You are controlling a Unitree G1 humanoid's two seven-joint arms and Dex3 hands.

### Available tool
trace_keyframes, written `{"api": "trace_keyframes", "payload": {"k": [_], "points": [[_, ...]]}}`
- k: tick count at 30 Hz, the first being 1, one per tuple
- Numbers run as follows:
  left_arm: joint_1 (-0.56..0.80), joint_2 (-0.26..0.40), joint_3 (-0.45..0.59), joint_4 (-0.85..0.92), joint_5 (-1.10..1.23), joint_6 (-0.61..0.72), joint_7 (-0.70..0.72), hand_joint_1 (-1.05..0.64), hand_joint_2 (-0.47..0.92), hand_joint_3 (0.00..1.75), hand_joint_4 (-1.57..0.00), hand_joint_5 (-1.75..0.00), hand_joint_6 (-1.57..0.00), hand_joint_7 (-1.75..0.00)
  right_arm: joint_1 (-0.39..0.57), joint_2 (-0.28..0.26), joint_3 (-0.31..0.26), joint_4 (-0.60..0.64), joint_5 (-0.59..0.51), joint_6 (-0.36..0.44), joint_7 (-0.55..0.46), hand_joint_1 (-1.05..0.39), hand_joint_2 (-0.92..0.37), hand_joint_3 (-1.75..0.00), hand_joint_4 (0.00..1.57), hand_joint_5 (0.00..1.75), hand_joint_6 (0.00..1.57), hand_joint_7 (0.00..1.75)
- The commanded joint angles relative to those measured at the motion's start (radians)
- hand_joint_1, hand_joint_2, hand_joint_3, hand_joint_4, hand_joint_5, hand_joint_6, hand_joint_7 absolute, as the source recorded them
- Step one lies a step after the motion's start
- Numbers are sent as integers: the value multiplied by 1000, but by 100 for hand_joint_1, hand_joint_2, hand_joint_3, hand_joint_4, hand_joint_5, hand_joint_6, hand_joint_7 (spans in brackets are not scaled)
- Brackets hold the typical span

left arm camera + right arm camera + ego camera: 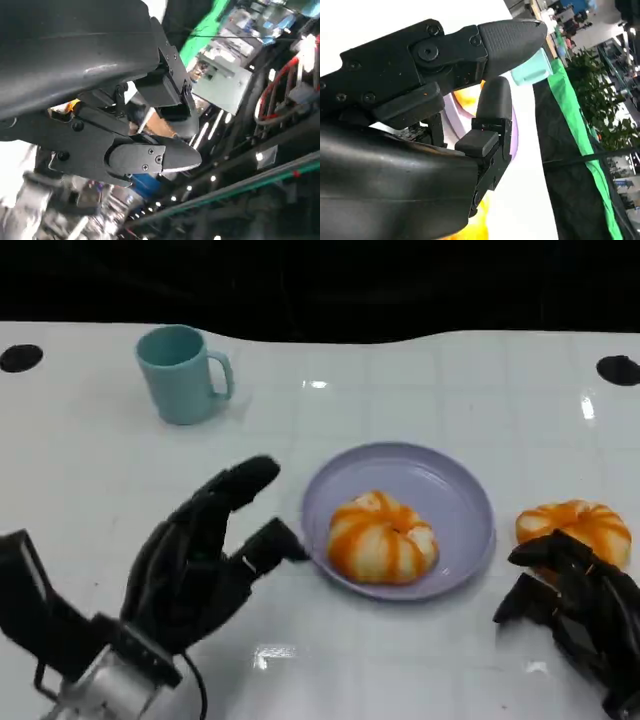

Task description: Grasp the bread from the table and place it into the plate.

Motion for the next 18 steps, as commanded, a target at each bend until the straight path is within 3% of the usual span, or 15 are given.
{"api": "trace_keyframes", "payload": {"k": [1, 18], "points": [[54, 8, 20, -78, -27, 66, 39, -59, 92, 40, -75, -174, -60, -136, 28, -5, -3, -27, 12, 40, -10, -53, -92, -20, 67, 154, 63, 120], [57, -1, 33, -95, -21, 90, 45, -59, 92, 40, -75, -175, -57, -142, 35, -5, 1, -46, 14, 55, -16, -53, -92, -20, 66, 155, 61, 122]]}}
